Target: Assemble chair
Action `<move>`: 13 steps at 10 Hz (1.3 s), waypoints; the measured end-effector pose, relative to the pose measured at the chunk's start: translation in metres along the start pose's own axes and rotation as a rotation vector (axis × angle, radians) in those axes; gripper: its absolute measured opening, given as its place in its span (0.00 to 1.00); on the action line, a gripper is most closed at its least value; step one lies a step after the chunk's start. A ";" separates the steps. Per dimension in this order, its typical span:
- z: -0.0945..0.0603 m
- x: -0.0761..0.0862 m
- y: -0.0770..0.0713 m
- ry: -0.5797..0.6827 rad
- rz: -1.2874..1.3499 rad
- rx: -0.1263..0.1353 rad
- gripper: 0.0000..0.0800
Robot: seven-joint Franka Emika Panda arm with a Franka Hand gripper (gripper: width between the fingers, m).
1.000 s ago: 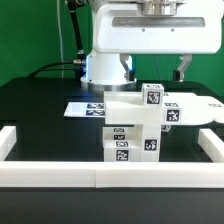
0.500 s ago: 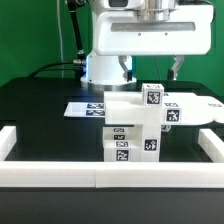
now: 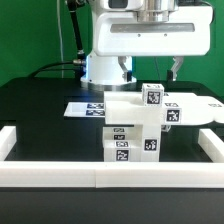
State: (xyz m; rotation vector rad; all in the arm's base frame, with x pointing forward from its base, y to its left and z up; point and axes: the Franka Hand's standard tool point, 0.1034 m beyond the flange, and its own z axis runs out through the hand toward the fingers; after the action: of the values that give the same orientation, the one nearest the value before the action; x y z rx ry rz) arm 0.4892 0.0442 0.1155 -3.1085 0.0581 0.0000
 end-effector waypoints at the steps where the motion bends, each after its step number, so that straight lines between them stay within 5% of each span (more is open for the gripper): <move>1: 0.007 -0.013 -0.003 0.001 0.006 -0.002 0.81; 4: 0.024 -0.038 -0.014 -0.031 0.022 0.005 0.81; 8: 0.026 -0.039 -0.015 -0.035 0.021 0.003 0.81; 13: 0.047 -0.047 -0.019 -0.037 0.094 -0.017 0.81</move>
Offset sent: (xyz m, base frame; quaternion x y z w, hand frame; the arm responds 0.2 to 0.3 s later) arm -0.0289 0.0209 -0.0189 0.0295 -0.0203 0.0517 0.9980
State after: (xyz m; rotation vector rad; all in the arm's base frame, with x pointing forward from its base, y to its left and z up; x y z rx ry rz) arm 0.4430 0.0667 0.0687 -3.1178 0.2041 0.0613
